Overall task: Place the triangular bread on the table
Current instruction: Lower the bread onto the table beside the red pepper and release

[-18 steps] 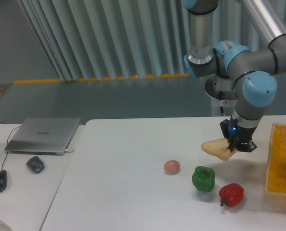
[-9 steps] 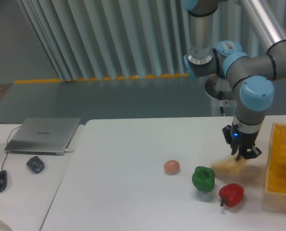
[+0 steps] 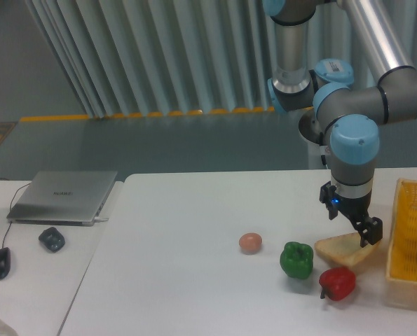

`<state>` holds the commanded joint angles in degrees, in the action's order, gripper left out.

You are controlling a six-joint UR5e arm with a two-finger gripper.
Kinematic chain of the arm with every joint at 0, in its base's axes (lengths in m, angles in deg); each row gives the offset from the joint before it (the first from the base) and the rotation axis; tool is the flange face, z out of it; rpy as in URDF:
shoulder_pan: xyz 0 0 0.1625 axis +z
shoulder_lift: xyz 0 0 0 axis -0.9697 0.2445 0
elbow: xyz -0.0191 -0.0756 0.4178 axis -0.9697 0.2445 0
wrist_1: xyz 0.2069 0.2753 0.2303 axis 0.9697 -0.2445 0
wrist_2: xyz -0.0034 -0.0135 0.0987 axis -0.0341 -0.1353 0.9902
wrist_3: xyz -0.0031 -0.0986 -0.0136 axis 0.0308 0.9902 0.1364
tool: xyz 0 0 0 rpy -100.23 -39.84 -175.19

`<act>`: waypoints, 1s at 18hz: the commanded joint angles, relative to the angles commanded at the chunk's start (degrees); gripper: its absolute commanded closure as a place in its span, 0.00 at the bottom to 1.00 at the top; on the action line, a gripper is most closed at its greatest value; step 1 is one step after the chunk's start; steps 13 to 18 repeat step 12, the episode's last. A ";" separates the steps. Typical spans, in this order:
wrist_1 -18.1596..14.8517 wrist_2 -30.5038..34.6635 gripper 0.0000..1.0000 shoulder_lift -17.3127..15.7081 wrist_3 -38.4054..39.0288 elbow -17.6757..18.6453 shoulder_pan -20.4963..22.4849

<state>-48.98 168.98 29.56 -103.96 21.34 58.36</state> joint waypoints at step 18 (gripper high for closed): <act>1.93 -0.44 0.00 -0.26 -3.78 -0.09 -0.17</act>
